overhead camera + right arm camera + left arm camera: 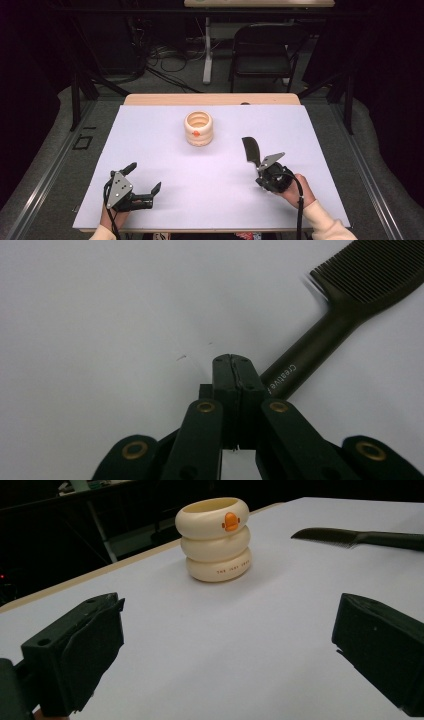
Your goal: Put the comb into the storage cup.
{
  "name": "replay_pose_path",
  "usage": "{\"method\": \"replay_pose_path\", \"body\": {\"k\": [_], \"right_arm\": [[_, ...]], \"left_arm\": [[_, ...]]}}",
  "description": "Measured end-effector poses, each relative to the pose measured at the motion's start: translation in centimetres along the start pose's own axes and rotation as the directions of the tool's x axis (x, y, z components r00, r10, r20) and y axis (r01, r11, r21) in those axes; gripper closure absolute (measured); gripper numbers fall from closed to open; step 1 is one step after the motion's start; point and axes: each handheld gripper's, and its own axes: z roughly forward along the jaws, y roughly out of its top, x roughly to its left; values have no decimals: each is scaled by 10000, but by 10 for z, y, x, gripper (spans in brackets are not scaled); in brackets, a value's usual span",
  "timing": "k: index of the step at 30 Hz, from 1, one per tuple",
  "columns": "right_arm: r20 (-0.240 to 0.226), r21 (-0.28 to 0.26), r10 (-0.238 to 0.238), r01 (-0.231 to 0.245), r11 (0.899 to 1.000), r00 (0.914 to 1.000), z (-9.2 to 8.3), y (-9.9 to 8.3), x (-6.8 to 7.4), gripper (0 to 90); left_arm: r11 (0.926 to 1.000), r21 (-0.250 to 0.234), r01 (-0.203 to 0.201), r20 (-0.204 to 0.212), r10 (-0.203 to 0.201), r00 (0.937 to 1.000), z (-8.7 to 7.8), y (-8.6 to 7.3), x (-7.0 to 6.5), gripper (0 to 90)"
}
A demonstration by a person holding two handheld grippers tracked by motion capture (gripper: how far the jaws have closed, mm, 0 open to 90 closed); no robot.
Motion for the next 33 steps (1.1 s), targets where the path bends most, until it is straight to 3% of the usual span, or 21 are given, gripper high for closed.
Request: {"method": "replay_pose_path", "body": {"k": [12, 33], "right_arm": [[564, 153, 127, -136, 9998, 9983, -2, -6, -8, 900], [1543, 221, 374, -413, 9989, 9873, -2, -13, -24, 900]], "left_arm": [[10000, 0, 12, 6, -12, 10000, 0, 0, 0, 1], [10000, 41, 12, 63, -12, 10000, 1, 0, 0, 1]]}}
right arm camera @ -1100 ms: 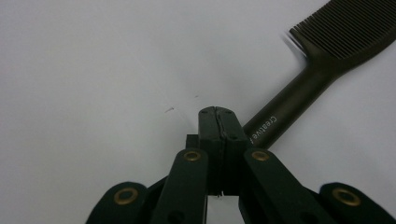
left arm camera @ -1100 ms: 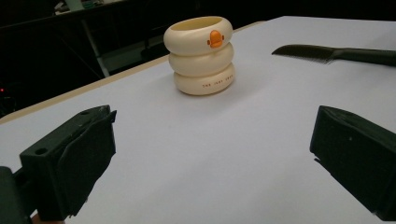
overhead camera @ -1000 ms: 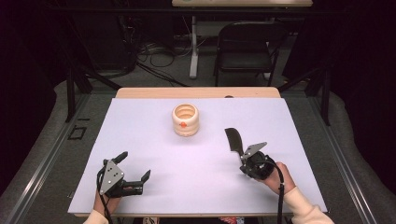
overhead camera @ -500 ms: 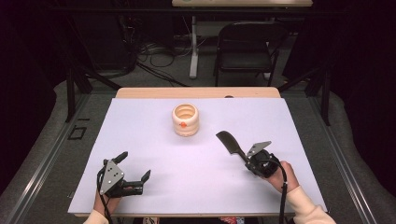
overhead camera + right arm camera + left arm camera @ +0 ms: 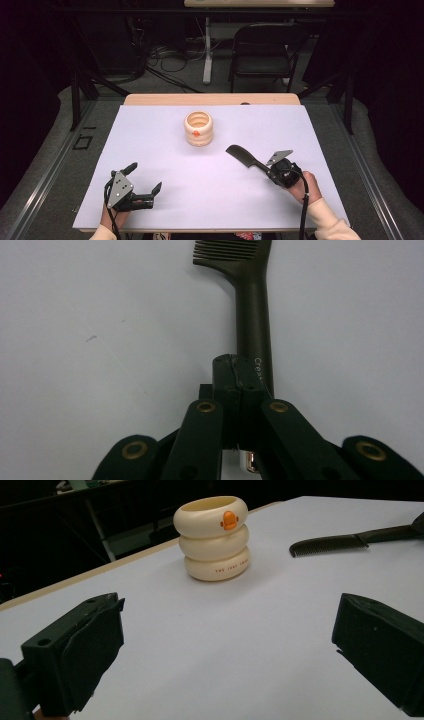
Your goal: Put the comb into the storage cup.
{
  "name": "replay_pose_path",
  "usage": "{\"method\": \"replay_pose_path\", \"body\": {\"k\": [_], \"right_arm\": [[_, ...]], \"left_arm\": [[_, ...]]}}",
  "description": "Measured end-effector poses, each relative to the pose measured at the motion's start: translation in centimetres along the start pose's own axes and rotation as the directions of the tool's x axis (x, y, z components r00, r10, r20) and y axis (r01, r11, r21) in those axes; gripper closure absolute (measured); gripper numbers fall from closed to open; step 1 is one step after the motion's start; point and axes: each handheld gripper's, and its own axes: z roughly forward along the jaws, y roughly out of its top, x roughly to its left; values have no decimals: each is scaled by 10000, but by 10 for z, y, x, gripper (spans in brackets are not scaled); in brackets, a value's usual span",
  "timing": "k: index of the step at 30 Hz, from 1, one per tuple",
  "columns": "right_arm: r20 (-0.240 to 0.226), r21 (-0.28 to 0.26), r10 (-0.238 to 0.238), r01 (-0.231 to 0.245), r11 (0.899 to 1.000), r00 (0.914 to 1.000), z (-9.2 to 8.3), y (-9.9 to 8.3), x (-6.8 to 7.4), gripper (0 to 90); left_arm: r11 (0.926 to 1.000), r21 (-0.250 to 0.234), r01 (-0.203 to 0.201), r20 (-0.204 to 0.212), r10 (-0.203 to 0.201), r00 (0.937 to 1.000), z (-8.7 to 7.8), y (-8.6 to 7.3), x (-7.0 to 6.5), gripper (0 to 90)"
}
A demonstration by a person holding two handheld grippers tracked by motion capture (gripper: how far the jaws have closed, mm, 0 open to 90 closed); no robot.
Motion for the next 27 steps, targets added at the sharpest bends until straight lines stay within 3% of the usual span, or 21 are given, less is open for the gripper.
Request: {"method": "replay_pose_path", "body": {"k": [4, 10, 18, 25, 27], "right_arm": [[99, -131, 105, -104, 9999, 9999, 1, -1, -1, 900], [324, 39, -102, 101, 9999, 9994, 2, 0, -1, 900], [-84, -48, -382, 381, 9993, 9992, -5, 4, 3, 885], [-106, -160, -580, 578, 9982, 9983, -16, 13, 9, 678], [-96, -85, -549, 548, 9985, 9984, -17, 14, 9, 660]], "left_arm": [[10000, 3, 11, 8, -11, 10000, 0, 0, 0, 1], [10000, 10, 1, 33, -1, 10000, 1, 0, 0, 1], [10000, 35, -1, 14, 1, 10000, 1, 0, 0, 1], [10000, 12, -22, 37, 22, 10000, 1, 0, -1, 1], [10000, 6, -24, 46, 24, 10000, 1, 0, -1, 1]]}}
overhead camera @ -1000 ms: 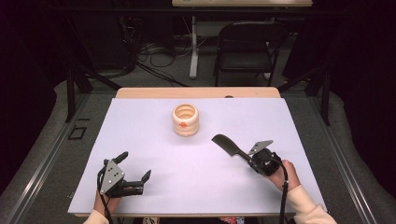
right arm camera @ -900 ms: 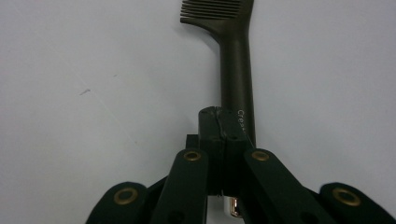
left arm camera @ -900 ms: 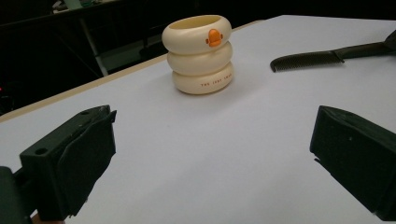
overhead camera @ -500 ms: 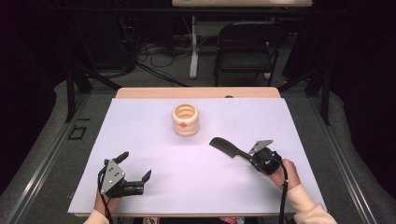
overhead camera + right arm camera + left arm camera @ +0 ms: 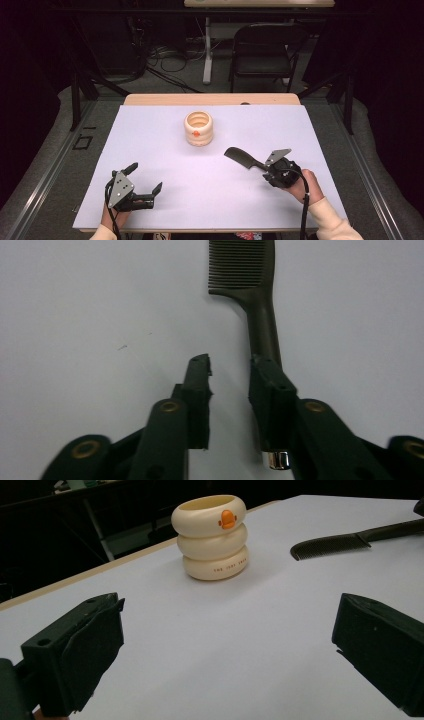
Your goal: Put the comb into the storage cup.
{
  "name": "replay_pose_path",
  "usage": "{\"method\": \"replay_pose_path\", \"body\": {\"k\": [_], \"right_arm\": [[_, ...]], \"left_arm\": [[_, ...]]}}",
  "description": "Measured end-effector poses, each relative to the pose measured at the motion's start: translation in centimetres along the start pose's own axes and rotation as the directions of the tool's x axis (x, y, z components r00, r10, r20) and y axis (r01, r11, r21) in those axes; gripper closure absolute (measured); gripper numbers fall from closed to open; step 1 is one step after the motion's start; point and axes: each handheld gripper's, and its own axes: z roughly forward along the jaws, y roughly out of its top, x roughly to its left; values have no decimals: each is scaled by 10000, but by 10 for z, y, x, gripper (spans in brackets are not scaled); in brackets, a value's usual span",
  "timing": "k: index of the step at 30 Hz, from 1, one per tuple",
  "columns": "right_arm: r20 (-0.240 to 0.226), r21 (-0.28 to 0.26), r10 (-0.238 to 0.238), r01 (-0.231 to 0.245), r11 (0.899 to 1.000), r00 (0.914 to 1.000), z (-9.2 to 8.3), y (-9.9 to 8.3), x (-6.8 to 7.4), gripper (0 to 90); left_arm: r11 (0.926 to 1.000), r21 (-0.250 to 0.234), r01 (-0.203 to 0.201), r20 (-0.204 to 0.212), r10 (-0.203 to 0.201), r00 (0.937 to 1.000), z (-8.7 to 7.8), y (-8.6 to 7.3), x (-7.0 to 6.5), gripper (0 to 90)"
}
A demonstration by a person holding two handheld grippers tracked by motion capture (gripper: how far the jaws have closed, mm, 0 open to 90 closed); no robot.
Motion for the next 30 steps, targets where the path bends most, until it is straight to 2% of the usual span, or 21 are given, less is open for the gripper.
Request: {"method": "replay_pose_path", "body": {"k": [2, 5, 6, 9, 12, 14, 18, 21, 22, 30], "right_arm": [[48, 39, 32, -32, 10000, 10000, -3, 3, -1, 545], [33, 18, 34, -35, 10000, 10000, -5, 4, -1, 538], [22, 1, -80, 80, 10000, 10000, -6, 4, -2, 508], [69, 9, 51, -51, 10000, 10000, -7, 7, -5, 390], [42, 87, 29, -29, 10000, 10000, -7, 8, -5, 344], [40, 166, -89, 88, 9998, 10000, -7, 11, -6, 253], [14, 143, -96, 95, 9999, 10000, -5, 14, -7, 149], [26, 163, -110, 109, 9998, 9999, -3, 17, -9, 121], [19, 208, -29, 28, 9998, 10000, -1, 19, -10, 80], [-99, 244, -133, 135, 9996, 9999, 7, 28, -13, 13]], "left_arm": [[10000, -13, -5, -7, 5, 10000, 0, 0, 0, 1], [10000, -8, -5, -3, 5, 10000, 0, 0, 0, 1], [10000, -8, -13, -4, 13, 10000, 0, 0, 0, 1], [10000, -2, 23, 12, -23, 10000, 0, 0, 0, 1], [10000, -2, 25, -11, -25, 10000, 1, 0, 0, 1], [10000, 4, 2, 24, -2, 10000, 2, 0, -1, 1], [10000, 4, -13, 52, 13, 10000, 2, 0, -1, 1], [10000, 29, -21, 60, 21, 10000, 2, 0, -1, 0], [10000, 9, -4, 48, 4, 10000, 2, 0, -1, 1], [10000, 15, -16, 53, 16, 10000, 2, 0, -1, 1]]}}
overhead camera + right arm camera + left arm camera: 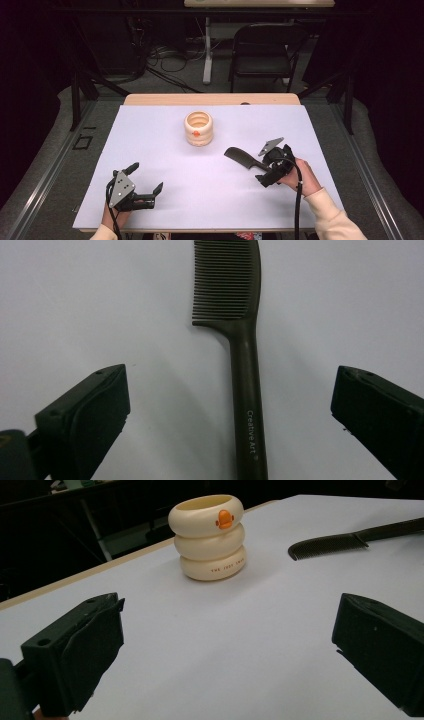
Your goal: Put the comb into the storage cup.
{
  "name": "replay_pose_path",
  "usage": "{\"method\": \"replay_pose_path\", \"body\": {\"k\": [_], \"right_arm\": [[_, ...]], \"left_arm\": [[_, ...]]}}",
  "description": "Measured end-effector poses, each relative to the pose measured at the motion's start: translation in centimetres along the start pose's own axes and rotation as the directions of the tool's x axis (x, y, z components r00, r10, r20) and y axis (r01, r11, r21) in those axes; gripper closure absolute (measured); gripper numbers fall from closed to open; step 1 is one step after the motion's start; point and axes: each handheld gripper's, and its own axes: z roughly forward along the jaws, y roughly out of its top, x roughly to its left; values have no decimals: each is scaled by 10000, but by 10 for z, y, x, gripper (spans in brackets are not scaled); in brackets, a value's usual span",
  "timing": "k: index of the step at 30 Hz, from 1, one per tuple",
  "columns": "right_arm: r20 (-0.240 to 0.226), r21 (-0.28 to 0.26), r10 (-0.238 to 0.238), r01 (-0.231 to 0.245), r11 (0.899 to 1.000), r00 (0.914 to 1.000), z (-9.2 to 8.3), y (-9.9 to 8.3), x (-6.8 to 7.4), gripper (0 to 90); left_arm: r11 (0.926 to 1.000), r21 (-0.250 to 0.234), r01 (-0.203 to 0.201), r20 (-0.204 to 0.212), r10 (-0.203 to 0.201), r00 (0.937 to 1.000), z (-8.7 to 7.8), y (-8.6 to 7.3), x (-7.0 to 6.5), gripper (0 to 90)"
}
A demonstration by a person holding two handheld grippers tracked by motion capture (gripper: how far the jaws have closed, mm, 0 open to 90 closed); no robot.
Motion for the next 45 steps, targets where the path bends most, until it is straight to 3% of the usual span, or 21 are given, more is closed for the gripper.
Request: {"method": "replay_pose_path", "body": {"k": [6, 17, 22, 24, 27, 30, 31, 32, 33, 36, 38, 45], "right_arm": [[31, 65, 63, -63, 10000, 10000, 5, 6, -4, 0], [384, 394, -177, 162, 9991, 9991, 20, 15, -10, 0], [330, 657, -308, 286, 9974, 9990, 22, 17, -11, 0], [393, 999, -352, 312, 9945, 9986, 24, 19, -11, 61], [374, 955, -433, 396, 9946, 9984, 27, 19, -11, 152], [386, 1067, -566, 522, 9929, 9977, 28, 20, -11, 179], [308, 1133, -674, 635, 9915, 9973, 29, 21, -11, 253], [308, 1133, -674, 635, 9915, 9973, 29, 21, -11, 253], [314, 1224, -807, 763, 9895, 9962, 30, 22, -11, 348], [223, 1361, -953, 914, 9865, 9952, 31, 24, -9, 394], [21, 1540, -1191, 1173, 9811, 9929, 34, 25, -8, 491], [-101, 1919, -1524, 1515, 9697, 9883, 38, 27, -9, 596]], "left_arm": [[10000, 23, -3, 55, 3, 10000, 1, 0, 0, 0], [10000, 16, -13, 20, 13, 10000, 1, 0, -1, 0], [10000, 2, 0, -6, 0, 10000, 1, 0, 0, 0], [10000, 12, 1, -5, -1, 10000, 1, 0, 0, 1], [10000, 39, -17, 15, 17, 10000, 1, 0, -1, 0], [10000, 40, -22, 29, 22, 10000, 2, 0, -1, 0], [10000, 49, -27, 19, 26, 10000, 2, 0, -1, 0], [10000, 53, -25, 19, 24, 10000, 2, 0, -1, 0], [10000, 32, -11, 4, 11, 10000, 2, 0, -1, 1], [10000, 53, -13, 0, 13, 10000, 2, 0, -1, 1], [10000, 31, -8, -6, 8, 10000, 1, 0, -1, 1], [10000, 43, -13, -9, 13, 10000, 2, 0, -1, 1]]}}
